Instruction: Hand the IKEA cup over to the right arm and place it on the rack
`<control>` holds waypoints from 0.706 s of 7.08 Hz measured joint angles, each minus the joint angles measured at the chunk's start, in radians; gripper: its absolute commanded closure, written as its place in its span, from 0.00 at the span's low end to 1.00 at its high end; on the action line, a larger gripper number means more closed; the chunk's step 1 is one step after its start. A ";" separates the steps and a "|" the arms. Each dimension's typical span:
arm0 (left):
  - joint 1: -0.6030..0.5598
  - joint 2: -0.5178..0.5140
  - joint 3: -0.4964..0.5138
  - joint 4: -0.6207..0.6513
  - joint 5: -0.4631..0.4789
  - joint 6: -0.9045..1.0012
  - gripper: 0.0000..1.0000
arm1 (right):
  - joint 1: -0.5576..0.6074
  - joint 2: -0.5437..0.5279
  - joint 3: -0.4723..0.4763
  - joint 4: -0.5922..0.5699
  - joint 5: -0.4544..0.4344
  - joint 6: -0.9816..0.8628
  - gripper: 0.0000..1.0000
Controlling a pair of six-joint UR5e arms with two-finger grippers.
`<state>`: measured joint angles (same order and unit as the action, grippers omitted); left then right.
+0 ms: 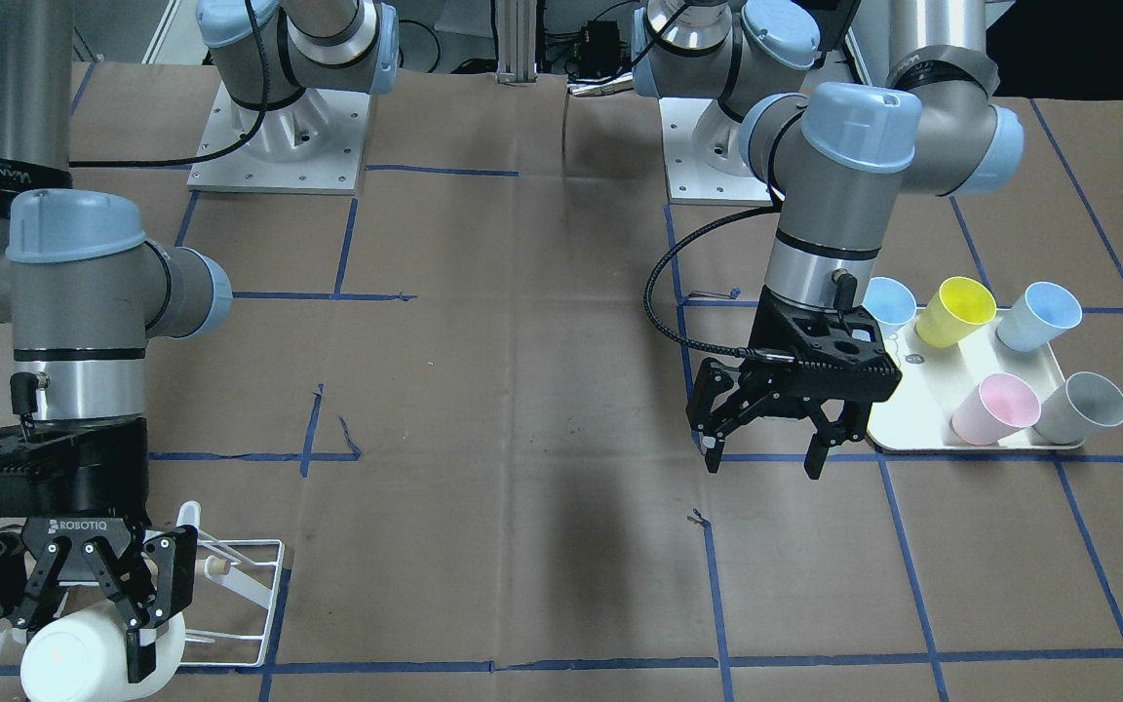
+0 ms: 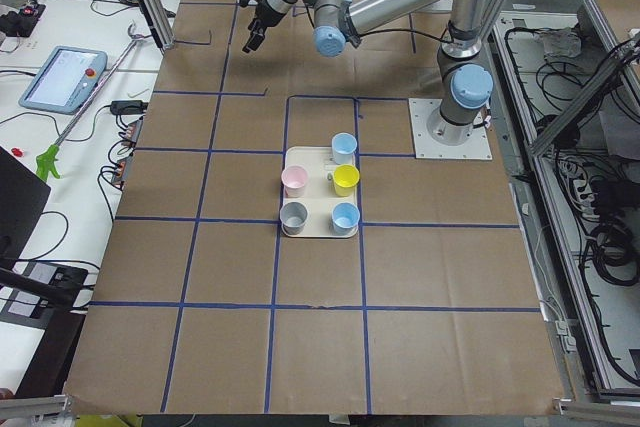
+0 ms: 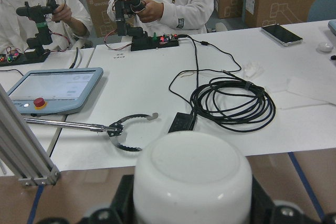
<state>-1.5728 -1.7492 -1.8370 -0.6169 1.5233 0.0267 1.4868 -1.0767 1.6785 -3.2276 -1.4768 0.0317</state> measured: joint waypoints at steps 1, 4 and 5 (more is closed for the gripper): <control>-0.004 0.047 0.055 -0.218 0.021 -0.011 0.01 | -0.005 0.012 0.016 -0.045 -0.004 -0.026 0.68; 0.029 0.195 0.119 -0.638 0.036 -0.003 0.01 | -0.024 0.049 0.038 -0.092 -0.005 -0.039 0.67; 0.053 0.211 0.123 -0.684 0.033 0.009 0.01 | -0.027 0.067 0.041 -0.114 -0.006 -0.040 0.67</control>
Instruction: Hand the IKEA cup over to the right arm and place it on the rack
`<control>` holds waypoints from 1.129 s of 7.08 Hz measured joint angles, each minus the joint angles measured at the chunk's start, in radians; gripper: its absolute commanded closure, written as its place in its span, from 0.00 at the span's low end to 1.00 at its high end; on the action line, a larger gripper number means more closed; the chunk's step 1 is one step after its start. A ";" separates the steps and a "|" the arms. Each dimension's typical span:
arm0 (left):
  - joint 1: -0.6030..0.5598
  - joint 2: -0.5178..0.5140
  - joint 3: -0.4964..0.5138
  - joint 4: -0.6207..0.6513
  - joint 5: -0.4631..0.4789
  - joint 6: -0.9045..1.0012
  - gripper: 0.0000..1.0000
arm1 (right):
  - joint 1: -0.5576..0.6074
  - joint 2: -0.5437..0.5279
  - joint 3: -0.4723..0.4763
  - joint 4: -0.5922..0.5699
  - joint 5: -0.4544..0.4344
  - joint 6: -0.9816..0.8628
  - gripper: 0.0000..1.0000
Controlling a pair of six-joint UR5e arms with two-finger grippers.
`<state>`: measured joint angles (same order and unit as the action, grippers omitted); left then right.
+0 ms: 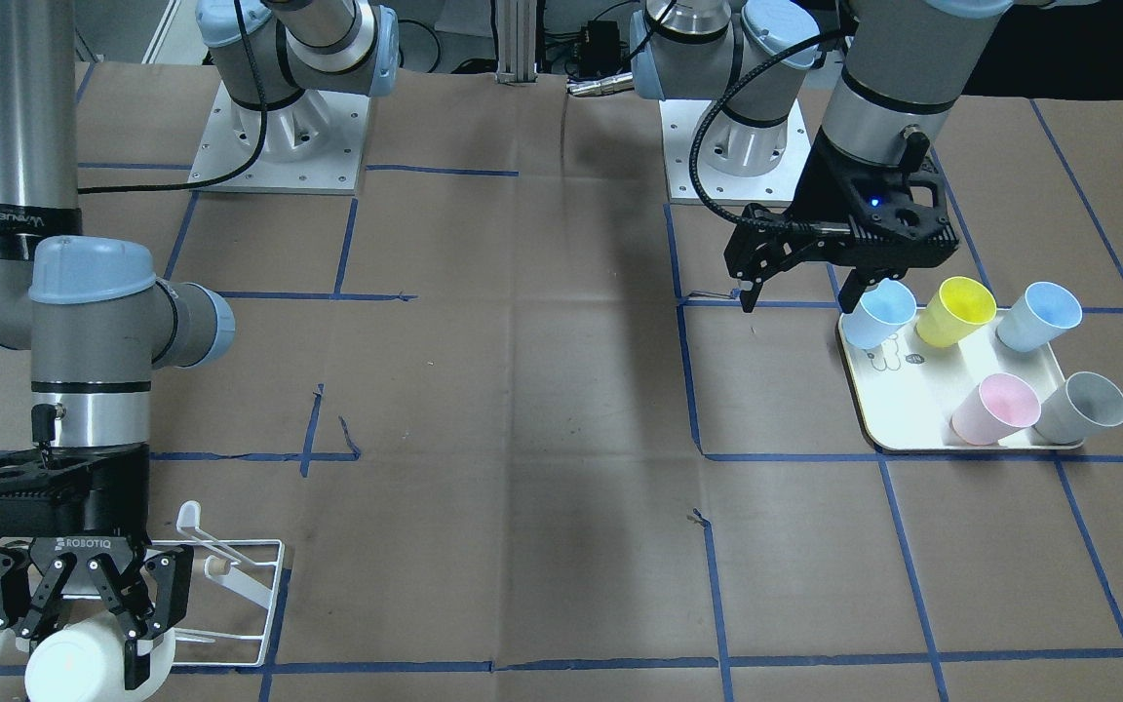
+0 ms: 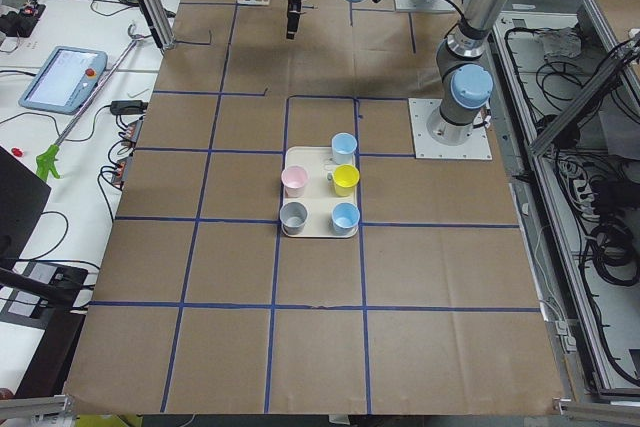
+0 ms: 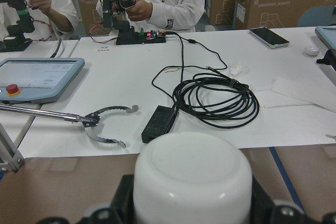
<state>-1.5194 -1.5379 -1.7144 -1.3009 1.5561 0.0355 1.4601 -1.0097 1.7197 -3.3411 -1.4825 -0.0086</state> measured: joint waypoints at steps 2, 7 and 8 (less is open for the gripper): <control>0.023 0.009 0.001 -0.030 -0.002 0.017 0.01 | -0.002 0.014 0.029 -0.017 -0.001 0.001 0.30; 0.234 0.043 -0.055 -0.076 0.006 0.273 0.01 | -0.003 0.012 0.052 -0.025 -0.002 0.016 0.00; 0.302 0.076 -0.099 -0.095 0.007 0.362 0.01 | -0.001 0.010 0.049 -0.025 -0.001 0.018 0.00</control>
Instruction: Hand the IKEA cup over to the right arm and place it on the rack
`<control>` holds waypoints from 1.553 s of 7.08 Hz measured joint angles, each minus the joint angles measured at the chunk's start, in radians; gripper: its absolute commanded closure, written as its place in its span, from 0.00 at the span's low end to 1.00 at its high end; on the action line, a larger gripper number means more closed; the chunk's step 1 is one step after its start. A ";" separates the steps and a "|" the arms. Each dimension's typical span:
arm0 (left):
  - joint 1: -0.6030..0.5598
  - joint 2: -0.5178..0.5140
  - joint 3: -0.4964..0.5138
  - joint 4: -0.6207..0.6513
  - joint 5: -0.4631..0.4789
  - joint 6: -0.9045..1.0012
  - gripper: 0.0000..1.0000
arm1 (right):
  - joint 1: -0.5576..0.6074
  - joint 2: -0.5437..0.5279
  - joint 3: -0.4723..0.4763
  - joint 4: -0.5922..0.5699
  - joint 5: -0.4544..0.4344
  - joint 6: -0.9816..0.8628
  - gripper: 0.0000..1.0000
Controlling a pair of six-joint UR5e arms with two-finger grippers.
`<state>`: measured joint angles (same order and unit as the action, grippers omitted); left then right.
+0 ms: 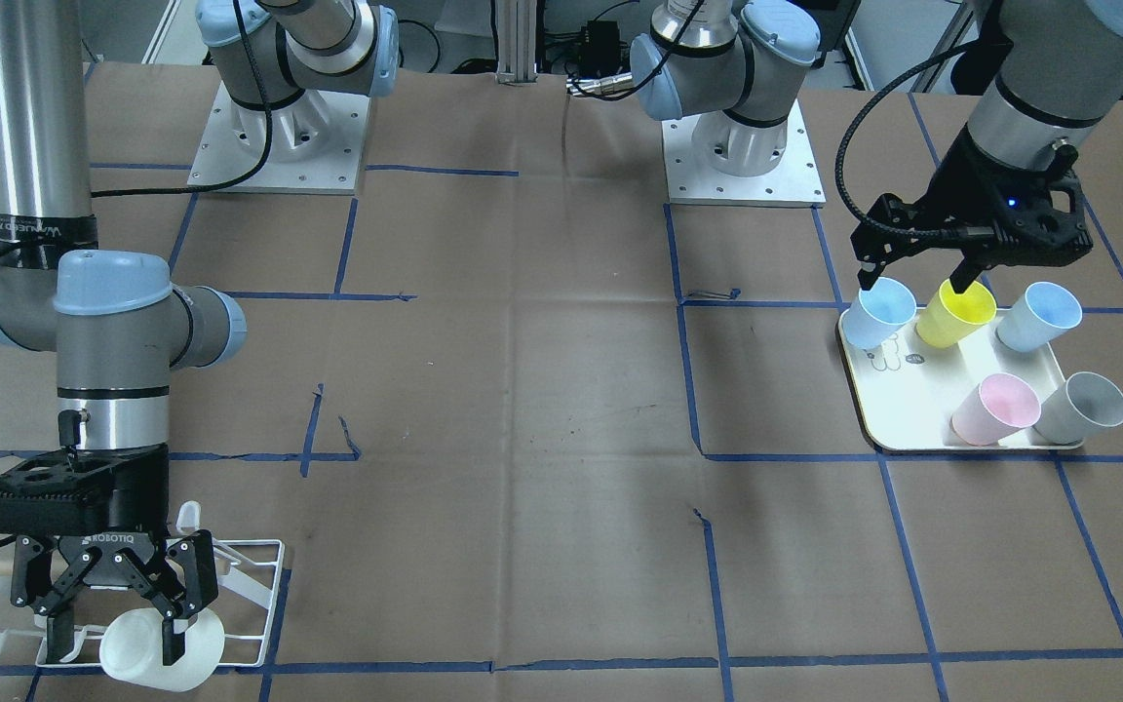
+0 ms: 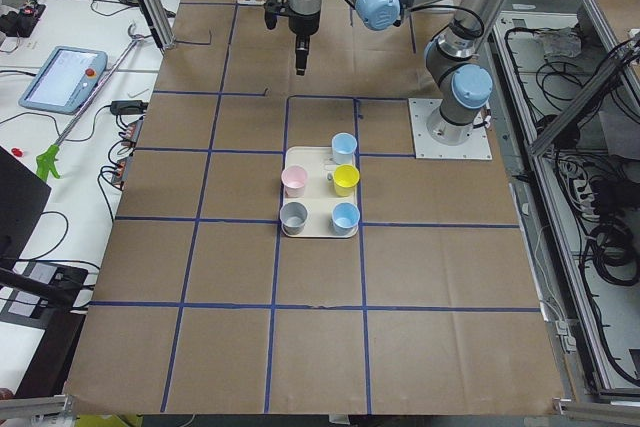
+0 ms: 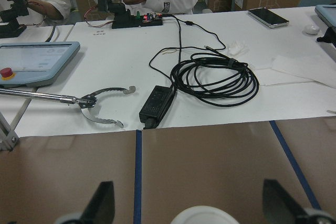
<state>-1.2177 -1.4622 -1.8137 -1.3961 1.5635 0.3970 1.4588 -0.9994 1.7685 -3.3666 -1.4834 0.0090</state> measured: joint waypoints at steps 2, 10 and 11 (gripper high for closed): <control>0.153 0.089 -0.135 -0.009 0.000 0.149 0.01 | 0.005 -0.023 -0.002 0.009 0.007 0.024 0.00; 0.238 0.046 -0.409 0.229 0.000 0.191 0.02 | 0.142 -0.251 0.072 0.165 0.251 0.744 0.00; 0.239 0.030 -0.444 0.280 0.018 0.191 0.02 | 0.144 -0.275 0.085 0.162 0.313 0.877 0.00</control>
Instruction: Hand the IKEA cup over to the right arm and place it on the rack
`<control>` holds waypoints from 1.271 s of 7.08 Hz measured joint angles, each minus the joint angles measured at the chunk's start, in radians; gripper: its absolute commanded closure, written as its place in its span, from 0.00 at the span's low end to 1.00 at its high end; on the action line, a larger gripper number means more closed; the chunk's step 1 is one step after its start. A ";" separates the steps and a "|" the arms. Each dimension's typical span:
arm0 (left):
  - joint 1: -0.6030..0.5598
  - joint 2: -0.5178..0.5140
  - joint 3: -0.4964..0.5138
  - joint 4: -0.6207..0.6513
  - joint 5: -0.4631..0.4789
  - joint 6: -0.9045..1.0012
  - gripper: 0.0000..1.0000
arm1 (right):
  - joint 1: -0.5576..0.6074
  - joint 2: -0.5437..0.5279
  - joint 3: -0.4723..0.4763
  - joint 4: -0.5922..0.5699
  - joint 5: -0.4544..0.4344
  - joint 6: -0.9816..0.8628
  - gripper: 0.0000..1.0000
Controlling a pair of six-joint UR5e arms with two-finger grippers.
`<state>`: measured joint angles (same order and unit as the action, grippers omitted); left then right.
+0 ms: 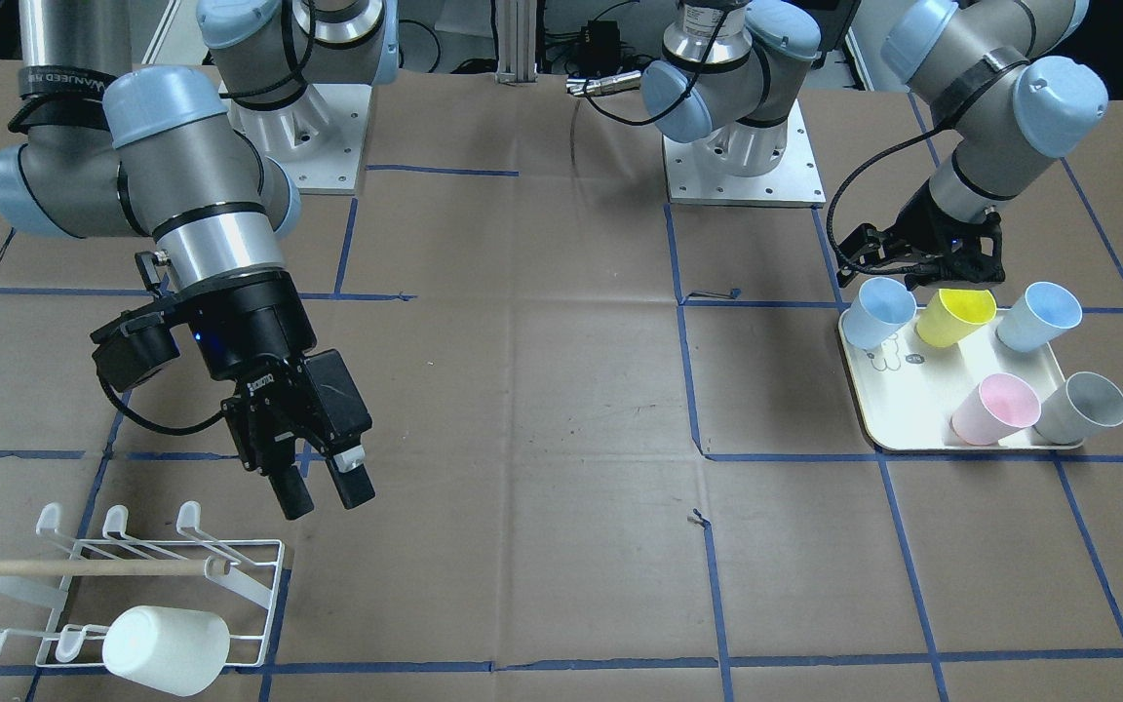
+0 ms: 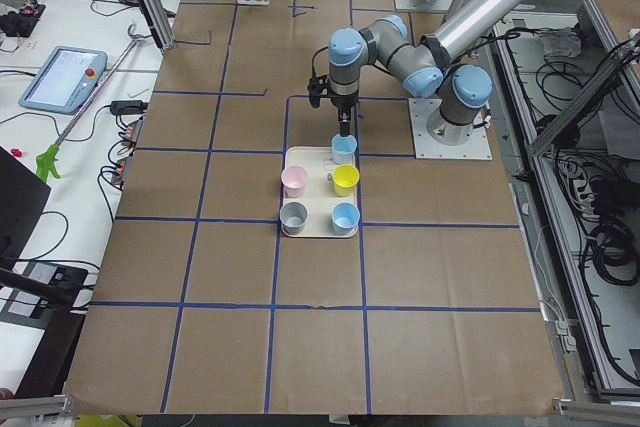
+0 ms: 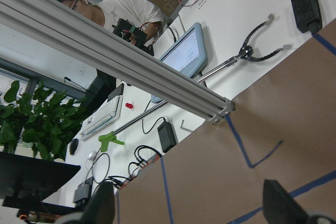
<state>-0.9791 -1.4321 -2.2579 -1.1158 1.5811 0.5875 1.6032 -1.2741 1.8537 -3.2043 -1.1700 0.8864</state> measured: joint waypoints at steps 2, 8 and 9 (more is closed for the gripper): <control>0.000 -0.038 -0.062 0.099 0.049 -0.001 0.03 | 0.001 -0.044 0.044 -0.002 0.123 0.321 0.00; 0.000 -0.057 -0.080 0.133 0.050 -0.010 1.00 | 0.003 -0.052 0.065 0.018 0.165 0.485 0.00; 0.000 -0.056 -0.078 0.135 0.048 -0.011 1.00 | 0.003 -0.052 0.064 0.023 0.165 0.485 0.00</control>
<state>-0.9787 -1.4881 -2.3361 -0.9809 1.6293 0.5769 1.6061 -1.3264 1.9175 -3.1817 -1.0047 1.3713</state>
